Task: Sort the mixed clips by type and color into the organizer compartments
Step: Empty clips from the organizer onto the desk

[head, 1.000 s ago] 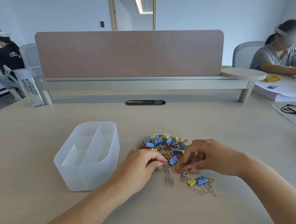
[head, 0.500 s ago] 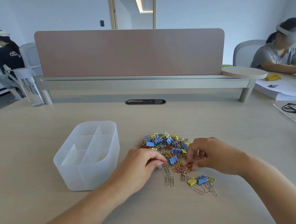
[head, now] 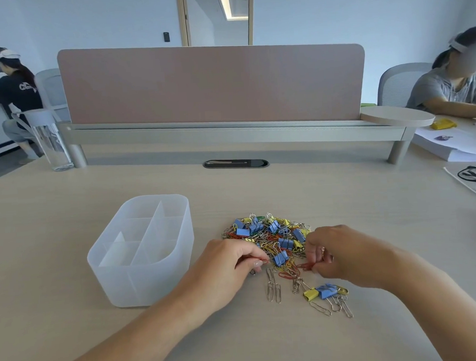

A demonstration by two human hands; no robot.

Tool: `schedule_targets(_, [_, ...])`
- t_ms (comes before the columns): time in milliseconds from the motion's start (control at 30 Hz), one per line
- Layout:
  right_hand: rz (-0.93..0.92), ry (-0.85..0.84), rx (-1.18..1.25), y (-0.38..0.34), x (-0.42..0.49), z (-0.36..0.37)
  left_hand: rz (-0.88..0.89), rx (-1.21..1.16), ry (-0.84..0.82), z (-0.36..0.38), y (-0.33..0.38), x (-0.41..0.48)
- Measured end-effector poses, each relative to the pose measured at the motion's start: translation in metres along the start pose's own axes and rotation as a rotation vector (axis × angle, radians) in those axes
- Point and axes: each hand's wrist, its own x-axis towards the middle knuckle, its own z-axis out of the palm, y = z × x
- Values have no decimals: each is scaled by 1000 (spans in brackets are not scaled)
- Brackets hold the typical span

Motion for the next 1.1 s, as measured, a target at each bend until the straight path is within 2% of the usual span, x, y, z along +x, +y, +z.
schedule_targets(267, [51, -5, 13, 0, 3, 0, 4, 13, -12, 0, 3, 0])
schedule_targets(633, [75, -19, -142, -11, 6, 8, -22, -3, -15, -1, 4, -1])
schedule_targets(767, [75, 5, -96, -12, 6, 9, -33, -17, -9, -4, 8, -1])
schedule_targets(833, [82, 37, -87, -11, 5, 6, -25, -35, -16, -7, 14, -2])
schedule_targets(933, [44, 177, -48, -19, 6, -7, 0, -82, 2, -16, 27, -4])
schedule_targets(1100, [-148, 391, 44, -54, 2, -47, 59, -75, 100, -50, 43, -5])
